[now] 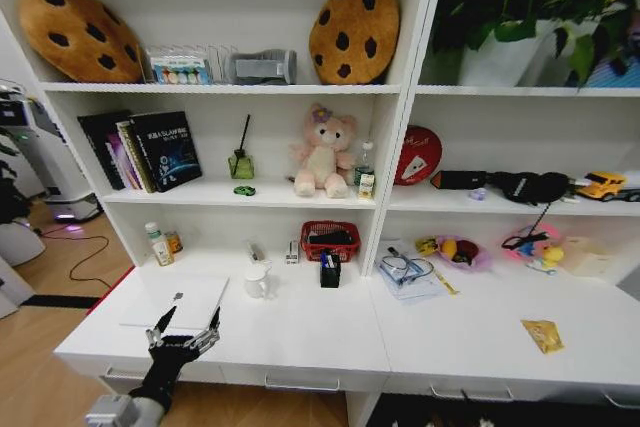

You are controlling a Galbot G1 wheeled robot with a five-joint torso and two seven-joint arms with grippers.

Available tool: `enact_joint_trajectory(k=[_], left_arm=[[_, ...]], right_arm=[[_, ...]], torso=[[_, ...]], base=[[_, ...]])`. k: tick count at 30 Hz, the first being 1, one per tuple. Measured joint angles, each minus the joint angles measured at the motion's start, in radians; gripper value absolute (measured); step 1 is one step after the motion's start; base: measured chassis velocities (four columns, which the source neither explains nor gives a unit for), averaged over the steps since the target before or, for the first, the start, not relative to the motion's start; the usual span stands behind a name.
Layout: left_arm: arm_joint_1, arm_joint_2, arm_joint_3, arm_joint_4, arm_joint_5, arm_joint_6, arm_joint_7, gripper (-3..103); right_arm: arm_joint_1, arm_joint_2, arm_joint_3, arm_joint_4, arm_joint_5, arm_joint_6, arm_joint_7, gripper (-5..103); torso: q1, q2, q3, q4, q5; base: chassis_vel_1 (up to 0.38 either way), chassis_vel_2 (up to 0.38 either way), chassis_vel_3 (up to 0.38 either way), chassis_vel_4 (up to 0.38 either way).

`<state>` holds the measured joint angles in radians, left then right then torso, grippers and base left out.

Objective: Organize the objects on the table.

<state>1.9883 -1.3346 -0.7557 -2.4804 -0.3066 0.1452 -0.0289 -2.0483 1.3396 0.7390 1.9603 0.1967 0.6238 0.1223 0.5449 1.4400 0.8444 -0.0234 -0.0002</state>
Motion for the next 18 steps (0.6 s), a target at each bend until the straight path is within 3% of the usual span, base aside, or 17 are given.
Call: enact_joint_trajectory(k=[3, 4, 6, 7, 9, 18], left_arm=[[0.0, 0.0, 0.0, 0.0, 0.0, 0.0, 0.0, 100], [0.0, 0.0, 0.0, 0.0, 0.0, 0.0, 0.0, 100], [0.0, 0.0, 0.0, 0.0, 0.0, 0.0, 0.0, 100], [0.0, 0.0, 0.0, 0.0, 0.0, 0.0, 0.0, 100], [0.0, 0.0, 0.0, 0.0, 0.0, 0.0, 0.0, 100], [0.0, 0.0, 0.0, 0.0, 0.0, 0.0, 0.0, 100]], right_arm=[[0.064, -0.013, 0.109, 0.109, 0.18, -0.119, 0.038, 100], [0.064, -0.013, 0.109, 0.109, 0.18, -0.119, 0.038, 100], [0.092, -0.027, 0.166, 0.136, 0.28, -0.217, 0.042, 100], [0.092, -0.027, 0.166, 0.136, 0.28, -0.217, 0.042, 100], [0.101, -0.042, 0.202, 0.145, 0.362, -0.287, 0.044, 100], [0.102, -0.043, 0.211, 0.108, 0.366, -0.29, 0.042, 100]], torso=[[0.0, 0.0, 0.0, 0.0001, 0.0005], [0.0, 0.0, 0.0, 0.0001, 0.0005], [0.0, 0.0, 0.0, 0.0001, 0.0004], [0.0, 0.0, 0.0, 0.0001, 0.0004], [0.0, 0.0, 0.0, -0.0002, 0.0003], [0.0, 0.0, 0.0, -0.0002, 0.0001]], base=[[0.0, 0.0, 0.0, 0.0], [0.0, 0.0, 0.0, 0.0], [0.0, 0.0, 0.0, 0.0], [0.0, 0.0, 0.0, 0.0], [0.0, 0.0, 0.0, 0.0], [-0.027, -0.023, 0.028, 0.023]])
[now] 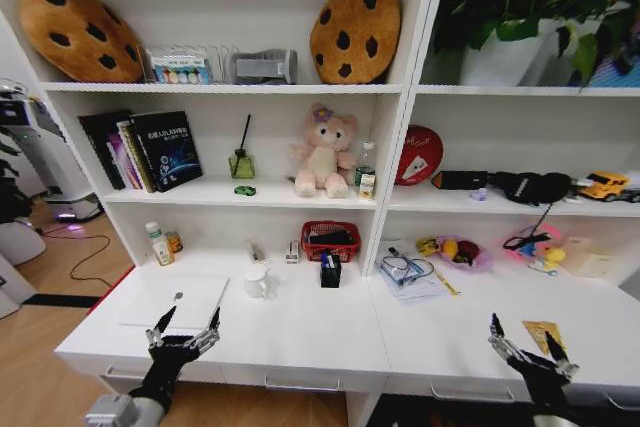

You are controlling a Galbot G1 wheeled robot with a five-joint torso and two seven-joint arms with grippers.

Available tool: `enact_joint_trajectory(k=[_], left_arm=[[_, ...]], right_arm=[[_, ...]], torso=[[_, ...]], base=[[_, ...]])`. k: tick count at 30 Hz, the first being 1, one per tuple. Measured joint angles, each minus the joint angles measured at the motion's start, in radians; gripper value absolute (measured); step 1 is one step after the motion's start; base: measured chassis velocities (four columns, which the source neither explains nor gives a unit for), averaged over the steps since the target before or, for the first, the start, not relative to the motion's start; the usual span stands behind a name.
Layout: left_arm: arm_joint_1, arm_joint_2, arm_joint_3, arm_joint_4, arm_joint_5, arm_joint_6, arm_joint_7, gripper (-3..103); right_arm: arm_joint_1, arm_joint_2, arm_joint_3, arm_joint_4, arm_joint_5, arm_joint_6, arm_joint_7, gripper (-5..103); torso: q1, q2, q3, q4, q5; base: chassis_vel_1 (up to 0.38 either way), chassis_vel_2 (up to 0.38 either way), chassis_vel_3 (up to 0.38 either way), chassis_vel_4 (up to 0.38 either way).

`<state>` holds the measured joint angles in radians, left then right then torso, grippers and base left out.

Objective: Organize the objects on the table.

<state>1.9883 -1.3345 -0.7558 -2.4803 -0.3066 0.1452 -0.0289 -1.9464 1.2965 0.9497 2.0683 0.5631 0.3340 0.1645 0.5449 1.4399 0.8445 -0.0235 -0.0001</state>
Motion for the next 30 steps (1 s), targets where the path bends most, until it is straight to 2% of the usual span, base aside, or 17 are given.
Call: enact_joint_trajectory(k=[11, 13, 14, 15, 16, 19, 20, 22, 23, 26, 30], left_arm=[[0.0, 0.0, 0.0, 0.0, 0.0, 0.0, 0.0, 100], [0.0, 0.0, 0.0, 0.0, 0.0, 0.0, 0.0, 100], [0.0, 0.0, 0.0, 0.0, 0.0, 0.0, 0.0, 100], [0.0, 0.0, 0.0, 0.0, 0.0, 0.0, 0.0, 100], [0.0, 0.0, 0.0, 0.0, 0.0, 0.0, 0.0, 100], [0.0, 0.0, 0.0, 0.0, 0.0, 0.0, 0.0, 100], [0.0, 0.0, 0.0, 0.0, 0.0, 0.0, 0.0, 100], [0.0, 0.0, 0.0, 0.0, 0.0, 0.0, 0.0, 100], [0.0, 0.0, 0.0, 0.0, 0.0, 0.0, 0.0, 100], [0.0, 0.0, 0.0, 0.0, 0.0, 0.0, 0.0, 100], [0.0, 0.0, 0.0, 0.0, 0.0, 0.0, 0.0, 100]], right_arm=[[0.022, -0.002, -0.011, -0.042, -0.028, 0.003, -0.006, 100], [0.027, 0.0, -0.011, -0.045, -0.037, -0.043, 0.016, 100], [0.036, -0.009, -0.009, -0.055, -0.04, -0.099, 0.05, 100], [0.036, -0.009, -0.009, -0.055, -0.04, -0.099, 0.05, 100], [0.046, -0.023, -0.006, -0.067, -0.034, -0.146, 0.077, 100], [0.073, -0.096, 0.006, -0.109, 0.028, -0.26, 0.109, 100], [0.073, -0.096, 0.006, -0.109, 0.028, -0.26, 0.109, 100], [0.116, -0.176, 0.022, -0.134, 0.091, -0.353, 0.114, 100], [0.116, -0.176, 0.022, -0.134, 0.091, -0.353, 0.114, 100], [0.19, -0.26, 0.025, -0.155, 0.202, -0.478, 0.125, 100], [0.237, -0.286, 0.017, -0.177, 0.228, -0.532, 0.141, 100]], torso=[[0.0, 0.0, 0.0, 0.0002, -0.0001], [0.0, 0.0, 0.0, 0.0004, 0.0008], [0.0, 0.0, 0.0, 0.0, 0.0008], [0.0, 0.0, 0.0, 0.0, 0.0008], [0.0, 0.0, 0.0, 0.0, 0.0003], [0.0, 0.0, 0.0, -0.0005, 0.0007], [0.0, 0.0, 0.0, -0.0005, 0.0007], [0.0, 0.0, 0.0, 0.0002, -0.0004], [0.0, 0.0, 0.0, 0.0002, -0.0004], [0.0, 0.0, 0.0, 0.0004, -0.0002], [0.0, 0.0, 0.0, 0.0004, 0.0005]], base=[[-0.195, -0.186, 0.197, 0.188], [-0.162, -0.187, 0.187, 0.209], [-0.132, -0.142, 0.107, 0.138], [-0.132, -0.142, 0.107, 0.138], [-0.055, -0.142, 0.064, 0.043], [-0.002, -0.021, 0.021, -0.004], [0.0, 0.0, 0.0, 0.0], [0.045, 0.06, -0.057, -0.045], [0.054, 0.06, -0.07, -0.063], [0.016, 0.022, -0.023, -0.014], [0.0, 0.0, 0.0, 0.0]])
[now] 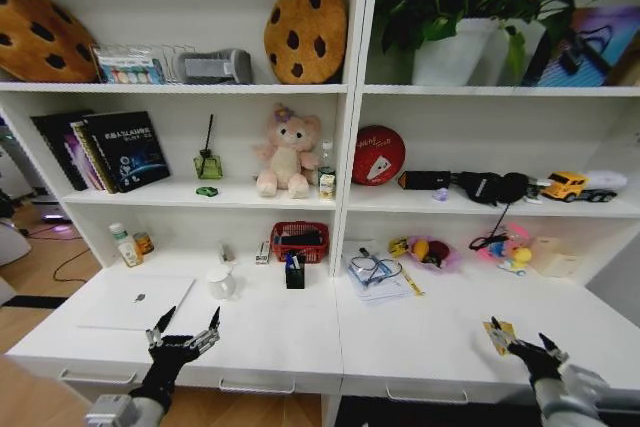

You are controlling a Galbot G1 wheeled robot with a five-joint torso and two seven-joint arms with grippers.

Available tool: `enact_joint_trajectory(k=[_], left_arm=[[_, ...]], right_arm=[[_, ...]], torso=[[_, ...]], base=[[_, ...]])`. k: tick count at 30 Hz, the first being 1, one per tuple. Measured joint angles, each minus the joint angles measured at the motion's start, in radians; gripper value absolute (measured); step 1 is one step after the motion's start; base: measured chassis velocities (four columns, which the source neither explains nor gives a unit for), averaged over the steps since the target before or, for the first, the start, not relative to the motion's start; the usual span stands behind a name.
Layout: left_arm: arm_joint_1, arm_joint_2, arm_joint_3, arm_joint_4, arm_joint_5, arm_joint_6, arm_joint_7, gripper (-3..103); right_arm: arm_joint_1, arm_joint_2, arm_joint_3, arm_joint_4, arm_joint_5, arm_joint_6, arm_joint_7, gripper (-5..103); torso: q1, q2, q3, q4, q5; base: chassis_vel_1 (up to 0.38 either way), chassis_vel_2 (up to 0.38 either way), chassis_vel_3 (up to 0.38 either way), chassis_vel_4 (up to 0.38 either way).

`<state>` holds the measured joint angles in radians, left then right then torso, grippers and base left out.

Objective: Organize the objects on the table.

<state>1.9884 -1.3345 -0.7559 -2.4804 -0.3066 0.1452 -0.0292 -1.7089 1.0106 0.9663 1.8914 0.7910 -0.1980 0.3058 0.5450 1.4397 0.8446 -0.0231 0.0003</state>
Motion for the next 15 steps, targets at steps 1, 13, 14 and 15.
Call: enact_joint_trajectory(k=[1, 13, 14, 15], left_arm=[[0.0, 0.0, 0.0, 0.0, 0.0, 0.0, 0.0, 100], [0.0, 0.0, 0.0, 0.0, 0.0, 0.0, 0.0, 100], [0.0, 0.0, 0.0, 0.0, 0.0, 0.0, 0.0, 100], [0.0, 0.0, 0.0, 0.0, 0.0, 0.0, 0.0, 100]], right_arm=[[0.013, -0.006, -0.004, -0.009, 0.009, -0.016, 0.004, 100], [0.055, -0.035, -0.047, -0.12, 0.025, -0.041, -0.013, 102], [0.056, -0.035, -0.05, -0.128, 0.023, -0.04, -0.017, 99], [0.056, -0.035, -0.05, -0.128, 0.023, -0.04, -0.017, 99]], torso=[[0.0, 0.0, 0.0, -0.0001, 0.0001], [0.0, 0.0, 0.0, -0.0004, -0.0003], [0.0, 0.0, 0.0, -0.0004, -0.0004], [0.0, 0.0, 0.0, -0.0004, -0.0004]], base=[[0.0, 0.0, 0.0, 0.0], [0.0, 0.0, 0.0, 0.0], [0.0, 0.0, 0.0, 0.0], [0.0, 0.0, 0.0, 0.0]])
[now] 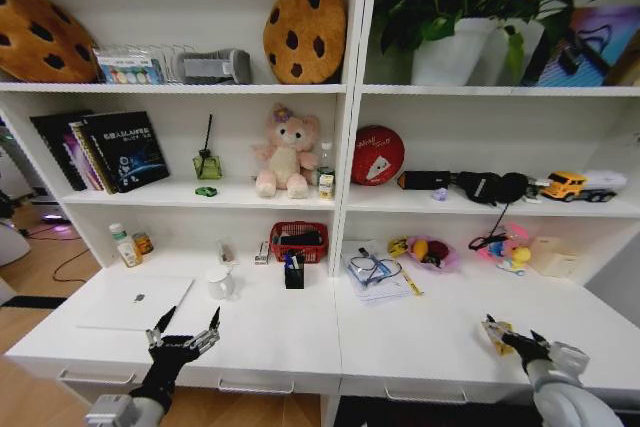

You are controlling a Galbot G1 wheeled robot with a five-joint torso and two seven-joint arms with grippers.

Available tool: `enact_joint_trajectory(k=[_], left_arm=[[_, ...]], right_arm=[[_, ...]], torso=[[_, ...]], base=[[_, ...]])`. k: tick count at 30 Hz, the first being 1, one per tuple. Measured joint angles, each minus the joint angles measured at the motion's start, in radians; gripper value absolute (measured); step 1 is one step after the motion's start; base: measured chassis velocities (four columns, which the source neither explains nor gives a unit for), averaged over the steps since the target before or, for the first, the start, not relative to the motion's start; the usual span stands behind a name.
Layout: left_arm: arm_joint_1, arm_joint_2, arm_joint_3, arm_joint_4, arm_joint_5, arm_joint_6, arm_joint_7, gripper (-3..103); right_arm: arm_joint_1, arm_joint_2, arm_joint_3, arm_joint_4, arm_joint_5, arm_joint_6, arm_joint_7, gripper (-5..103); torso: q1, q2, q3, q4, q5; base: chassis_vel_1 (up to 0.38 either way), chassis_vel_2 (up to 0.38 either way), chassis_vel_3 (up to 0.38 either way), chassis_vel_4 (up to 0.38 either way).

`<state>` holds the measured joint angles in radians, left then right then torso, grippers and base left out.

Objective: Organize the objects on the table.

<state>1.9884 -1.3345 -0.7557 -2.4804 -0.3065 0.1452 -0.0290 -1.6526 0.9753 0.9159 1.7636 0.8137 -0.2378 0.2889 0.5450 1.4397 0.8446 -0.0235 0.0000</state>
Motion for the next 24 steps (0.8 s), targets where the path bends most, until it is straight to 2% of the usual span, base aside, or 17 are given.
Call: enact_joint_trajectory(k=[3, 4, 7, 8, 11, 12, 14, 16, 17, 18, 20, 21, 22, 24], left_arm=[[0.0, 0.0, 0.0, 0.0, 0.0, 0.0, 0.0, 100], [0.0, 0.0, 0.0, 0.0, 0.0, 0.0, 0.0, 100], [0.0, 0.0, 0.0, 0.0, 0.0, 0.0, 0.0, 100], [0.0, 0.0, 0.0, 0.0, 0.0, 0.0, 0.0, 100], [0.0, 0.0, 0.0, 0.0, 0.0, 0.0, 0.0, 100], [0.0, 0.0, 0.0, 0.0, 0.0, 0.0, 0.0, 100], [0.0, 0.0, 0.0, 0.0, 0.0, 0.0, 0.0, 100], [0.0, 0.0, 0.0, 0.0, 0.0, 0.0, 0.0, 100], [0.0, 0.0, 0.0, 0.0, 0.0, 0.0, 0.0, 100], [0.0, 0.0, 0.0, 0.0, 0.0, 0.0, 0.0, 100], [0.0, 0.0, 0.0, 0.0, 0.0, 0.0, 0.0, 100], [0.0, 0.0, 0.0, 0.0, 0.0, 0.0, 0.0, 100], [0.0, 0.0, 0.0, 0.0, 0.0, 0.0, 0.0, 100], [0.0, 0.0, 0.0, 0.0, 0.0, 0.0, 0.0, 100]], right_arm=[[0.007, 0.002, -0.012, -0.025, -0.01, 0.012, -0.007, 83], [0.007, 0.002, -0.012, -0.025, -0.01, 0.012, -0.007, 83], [0.006, 0.004, -0.014, -0.035, -0.014, 0.026, -0.033, 66], [0.006, 0.004, -0.014, -0.035, -0.014, 0.026, -0.033, 66], [0.006, 0.006, -0.014, -0.039, -0.017, 0.031, -0.05, 50], [0.006, 0.006, -0.014, -0.039, -0.017, 0.031, -0.05, 50], [0.005, 0.007, -0.014, -0.039, -0.021, 0.035, -0.057, 40], [0.004, 0.007, -0.014, -0.039, -0.022, 0.036, -0.059, 40], [0.004, 0.008, -0.014, -0.039, -0.022, 0.037, -0.061, 34], [0.004, 0.008, -0.014, -0.039, -0.023, 0.039, -0.063, 24], [0.004, 0.009, -0.014, -0.039, -0.023, 0.04, -0.064, 24], [0.003, 0.009, -0.014, -0.039, -0.024, 0.041, -0.065, 18], [0.003, 0.009, -0.014, -0.039, -0.024, 0.041, -0.065, 18], [0.001, 0.009, -0.014, -0.033, -0.026, 0.046, -0.068, 3]], torso=[[0.0, 0.0, 0.0, 0.0001, 0.0001], [0.0, 0.0, 0.0, 0.0001, 0.0001], [0.0, 0.0, 0.0, 0.0, 0.0], [0.0, 0.0, 0.0, 0.0, 0.0], [0.0, 0.0, 0.0, 0.0001, 0.0], [0.0, 0.0, 0.0, 0.0001, 0.0], [0.0, 0.0, 0.0, 0.0001, 0.0], [0.0, 0.0, 0.0, 0.0001, 0.0], [0.0, 0.0, 0.0, 0.0001, 0.0], [0.0, 0.0, 0.0, 0.0001, 0.0], [0.0, 0.0, 0.0, 0.0001, 0.0], [0.0, 0.0, 0.0, 0.0001, 0.0], [0.0, 0.0, 0.0, 0.0001, 0.0], [0.0, 0.0, 0.0, 0.0001, 0.0]], base=[[0.0, 0.0, 0.0, 0.0], [0.0, 0.0, 0.0, 0.0], [0.0, 0.0, 0.0, 0.0], [0.0, 0.0, 0.0, 0.0], [0.0, 0.0, 0.0, 0.0], [0.0, 0.0, 0.0, 0.0], [0.0, 0.0, 0.0, 0.0], [0.0, 0.0, 0.0, 0.0], [0.0, 0.0, 0.0, 0.0], [0.0, 0.0, 0.0, 0.0], [0.0, 0.0, 0.0, 0.0], [0.0, 0.0, 0.0, 0.0], [0.0, 0.0, 0.0, 0.0], [0.0, 0.0, 0.0, 0.0]])
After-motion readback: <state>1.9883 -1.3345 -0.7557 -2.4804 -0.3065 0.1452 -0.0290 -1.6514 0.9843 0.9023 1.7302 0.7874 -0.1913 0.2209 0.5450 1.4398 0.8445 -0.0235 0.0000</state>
